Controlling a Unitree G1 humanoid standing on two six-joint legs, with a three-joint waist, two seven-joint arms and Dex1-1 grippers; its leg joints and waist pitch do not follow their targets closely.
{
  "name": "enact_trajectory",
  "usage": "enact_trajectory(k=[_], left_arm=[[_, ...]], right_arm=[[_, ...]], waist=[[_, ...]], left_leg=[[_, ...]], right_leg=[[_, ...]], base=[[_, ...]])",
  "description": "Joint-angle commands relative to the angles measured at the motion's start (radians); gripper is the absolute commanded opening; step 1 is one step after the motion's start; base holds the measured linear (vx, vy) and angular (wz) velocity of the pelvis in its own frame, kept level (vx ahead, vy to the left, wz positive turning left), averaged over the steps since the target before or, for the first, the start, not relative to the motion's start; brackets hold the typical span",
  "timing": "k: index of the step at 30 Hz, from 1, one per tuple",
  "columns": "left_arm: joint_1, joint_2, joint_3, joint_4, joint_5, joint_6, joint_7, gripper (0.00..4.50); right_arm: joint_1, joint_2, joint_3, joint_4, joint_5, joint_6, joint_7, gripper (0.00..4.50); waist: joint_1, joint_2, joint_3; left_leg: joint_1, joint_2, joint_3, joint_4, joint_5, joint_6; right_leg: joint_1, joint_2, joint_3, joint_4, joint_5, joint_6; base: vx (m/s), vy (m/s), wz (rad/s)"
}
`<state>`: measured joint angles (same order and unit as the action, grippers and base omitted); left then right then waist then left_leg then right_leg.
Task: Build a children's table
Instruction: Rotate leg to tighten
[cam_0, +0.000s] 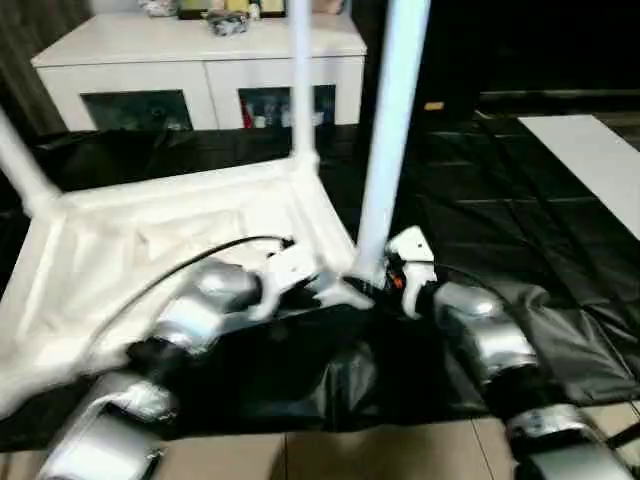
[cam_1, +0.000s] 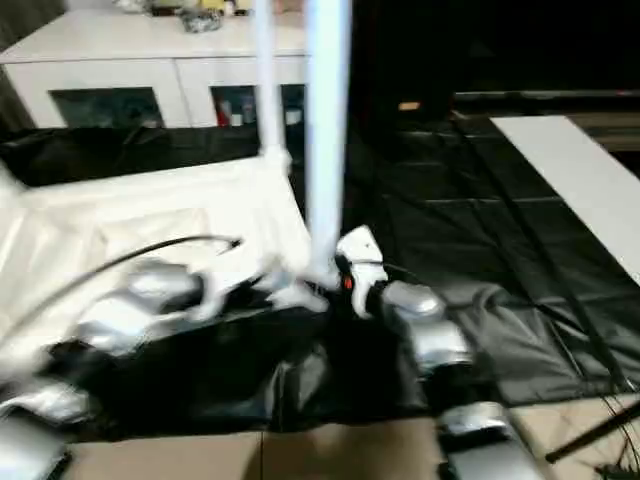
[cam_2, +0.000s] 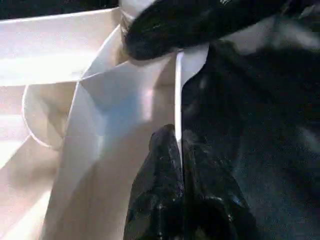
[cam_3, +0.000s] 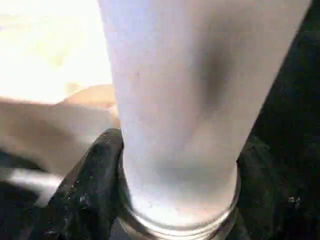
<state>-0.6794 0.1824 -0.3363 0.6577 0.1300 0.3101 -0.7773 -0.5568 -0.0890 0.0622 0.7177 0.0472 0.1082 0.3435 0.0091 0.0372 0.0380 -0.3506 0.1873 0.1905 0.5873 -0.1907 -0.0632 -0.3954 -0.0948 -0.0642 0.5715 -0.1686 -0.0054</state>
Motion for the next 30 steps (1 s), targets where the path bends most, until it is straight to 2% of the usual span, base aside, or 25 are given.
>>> enact_trajectory(k=[1,4,5,7,9,12,13,15,16,17,19,20,22,23,24,25,26,28,29,30], left_arm=[[-0.002,-0.036,-0.003,0.114,0.036,0.024,0.138,0.0],[-0.037,-0.068,0.002,0.183,0.056,-0.008,0.207,0.0],[-0.045,-0.075,0.003,0.198,0.061,-0.014,0.216,0.0],[-0.051,-0.077,0.001,0.207,0.064,-0.014,0.212,0.0],[-0.05,-0.064,-0.009,0.204,0.07,-0.02,0.189,0.0],[-0.049,-0.048,-0.019,0.209,0.073,-0.041,0.166,0.0],[-0.048,-0.045,-0.021,0.209,0.073,-0.045,0.16,0.0],[-0.042,-0.031,-0.029,0.204,0.067,-0.055,0.118,0.0],[-0.026,-0.01,-0.044,0.18,0.062,-0.063,0.054,0.0],[-0.014,0.004,-0.055,0.163,0.058,-0.067,0.012,0.0],[0.025,0.058,-0.097,0.099,0.057,-0.086,-0.112,0.0],[0.046,0.086,-0.113,0.06,0.053,-0.079,-0.169,0.0],[0.08,0.132,-0.134,0.001,0.04,-0.109,-0.261,0.0],[0.098,0.157,-0.143,-0.036,0.024,-0.113,-0.313,0.0],[0.098,0.157,-0.143,-0.036,0.024,-0.113,-0.313,0.0],[0.139,0.217,-0.16,-0.128,-0.01,-0.115,-0.411,0.0],[0.146,0.226,-0.159,-0.144,-0.014,-0.112,-0.422,0.0],[0.168,0.256,-0.16,-0.193,-0.022,-0.107,-0.449,0.0],[0.176,0.266,-0.163,-0.212,-0.025,-0.098,-0.464,0.0],[0.187,0.282,-0.167,-0.238,-0.028,-0.086,-0.484,0.0]], right_arm=[[-0.015,0.043,-0.011,0.047,-0.023,0.02,-0.125,2.7],[-0.044,0.087,0.006,0.079,-0.055,-0.008,-0.21,2.7],[-0.055,0.093,0.022,0.09,-0.07,-0.02,-0.215,2.7],[-0.063,0.104,0.014,0.095,-0.053,-0.022,-0.191,2.7],[-0.053,0.113,0.002,0.045,-0.005,-0.048,-0.082,3.39],[-0.055,0.108,0.01,0.036,-0.006,-0.067,-0.057,3.52],[-0.055,0.107,0.012,0.036,-0.006,-0.069,-0.052,3.68],[-0.059,0.093,0.025,0.033,-0.005,-0.083,-0.006,3.68],[-0.057,0.067,0.048,0.019,-0.012,-0.098,0.054,3.68],[-0.054,0.05,0.064,0.009,-0.018,-0.108,0.093,3.68],[-0.033,-0.007,0.098,-0.037,-0.014,-0.124,0.241,3.68],[-0.02,-0.039,0.113,-0.068,-0.004,-0.13,0.323,3.68],[0.005,-0.096,0.139,-0.119,0.007,-0.142,0.455,3.68],[0.017,-0.126,0.152,-0.142,0.011,-0.147,0.512,3.68],[0.017,-0.126,0.152,-0.142,0.011,-0.147,0.512,3.68],[0.04,-0.2,0.181,-0.18,0.02,-0.152,0.641,3.68],[0.044,-0.215,0.187,-0.186,0.025,-0.152,0.667,3.68],[0.05,-0.255,0.2,-0.198,0.04,-0.143,0.742,3.68],[0.05,-0.262,0.201,-0.2,0.046,-0.136,0.759,3.68],[0.05,-0.271,0.202,-0.203,0.053,-0.126,0.783,3.68]], waist=[[-0.009,-0.002,-0.039],[-0.014,0.006,-0.041],[-0.014,0.002,-0.04],[-0.017,0.003,-0.039],[-0.015,0.003,-0.04],[-0.014,0.003,-0.042],[-0.018,0.002,-0.042],[-0.024,0.0,-0.043],[-0.025,0.001,-0.043],[-0.026,-0.003,-0.042],[-0.024,-0.002,-0.049],[-0.025,-0.005,-0.05],[-0.017,-0.006,-0.049],[-0.014,-0.008,-0.049],[-0.009,-0.006,-0.05],[-0.004,-0.004,-0.05],[0.005,-0.003,-0.055],[0.018,-0.002,-0.056],[0.025,0.0,-0.057],[0.032,-0.001,-0.063]], left_leg=[[0.019,0.021,-0.031,-0.082,-0.468,-0.004],[0.022,0.022,-0.034,-0.086,-0.492,-0.001],[0.018,0.022,-0.036,-0.088,-0.5,0.005],[0.018,0.02,-0.039,-0.089,-0.518,0.013],[0.014,0.021,-0.041,-0.091,-0.516,0.02],[0.007,0.023,-0.042,-0.093,-0.491,0.027],[-0.002,0.023,-0.045,-0.096,-0.484,0.026],[-0.006,0.025,-0.048,-0.097,-0.477,0.027],[-0.004,0.025,-0.046,-0.097,-0.479,0.028],[-0.004,0.025,-0.046,-0.095,-0.477,0.033],[-0.023,0.031,-0.047,-0.097,-0.41,0.052],[-0.025,0.032,-0.044,-0.095,-0.392,0.058],[-0.014,0.034,-0.037,-0.091,-0.365,0.073],[-0.011,0.036,-0.033,-0.088,-0.359,0.081],[-0.008,0.037,-0.029,-0.087,-0.34,0.085],[-0.005,0.036,-0.025,-0.084,-0.321,0.084],[-0.001,0.041,-0.028,-0.084,-0.306,0.082],[-0.004,0.041,-0.018,-0.077,-0.219,0.108],[-0.002,0.041,-0.017,-0.075,-0.201,0.114],[-0.001,0.041,-0.014,-0.07,-0.162,0.12]], right_leg=[[0.011,-0.043,0.013,-0.109,-0.614,-0.086],[0.013,-0.042,0.009,-0.112,-0.588,-0.089],[0.016,-0.043,0.007,-0.113,-0.578,-0.089],[0.015,-0.045,0.008,-0.116,-0.594,-0.085],[0.018,-0.047,0.01,-0.115,-0.587,-0.085],[0.022,-0.048,0.016,-0.108,-0.539,-0.106],[0.029,-0.05,0.015,-0.103,-0.53,-0.108],[0.032,-0.052,0.015,-0.1,-0.515,-0.118],[0.03,-0.052,0.016,-0.101,-0.512,-0.124],[0.031,-0.053,0.016,-0.101,-0.512,-0.133],[0.048,-0.058,0.021,-0.089,-0.441,-0.149],[0.046,-0.058,0.024,-0.086,-0.416,-0.157],[0.037,-0.055,0.03,-0.082,-0.357,-0.19],[0.035,-0.055,0.033,-0.078,-0.348,-0.21],[0.034,-0.054,0.035,-0.075,-0.325,-0.225],[0.032,-0.052,0.036,-0.074,-0.307,-0.234],[0.037,-0.055,0.037,-0.067,-0.279,-0.242],[0.039,-0.043,0.037,-0.045,-0.103,-0.292],[0.04,-0.042,0.037,-0.042,-0.081,-0.3],[0.045,-0.043,0.037,-0.03,-0.018,-0.318]], base=[[0.0,0.0,0.0],[0.0,0.0,0.0],[0.0,0.0,0.0],[0.0,0.0,0.0],[0.0,0.0,0.0],[0.0,0.0,0.0],[0.0,0.0,0.0],[0.0,0.0,0.0],[0.0,0.0,0.0],[0.0,0.0,0.0],[0.0,0.0,0.0],[0.0,0.0,0.0],[0.029,-0.017,0.03],[0.057,-0.035,0.06],[0.062,-0.039,0.08],[0.066,-0.038,0.08],[0.066,-0.038,0.08],[0.081,-0.025,0.08],[0.083,-0.022,0.08],[0.061,-0.019,0.06]])
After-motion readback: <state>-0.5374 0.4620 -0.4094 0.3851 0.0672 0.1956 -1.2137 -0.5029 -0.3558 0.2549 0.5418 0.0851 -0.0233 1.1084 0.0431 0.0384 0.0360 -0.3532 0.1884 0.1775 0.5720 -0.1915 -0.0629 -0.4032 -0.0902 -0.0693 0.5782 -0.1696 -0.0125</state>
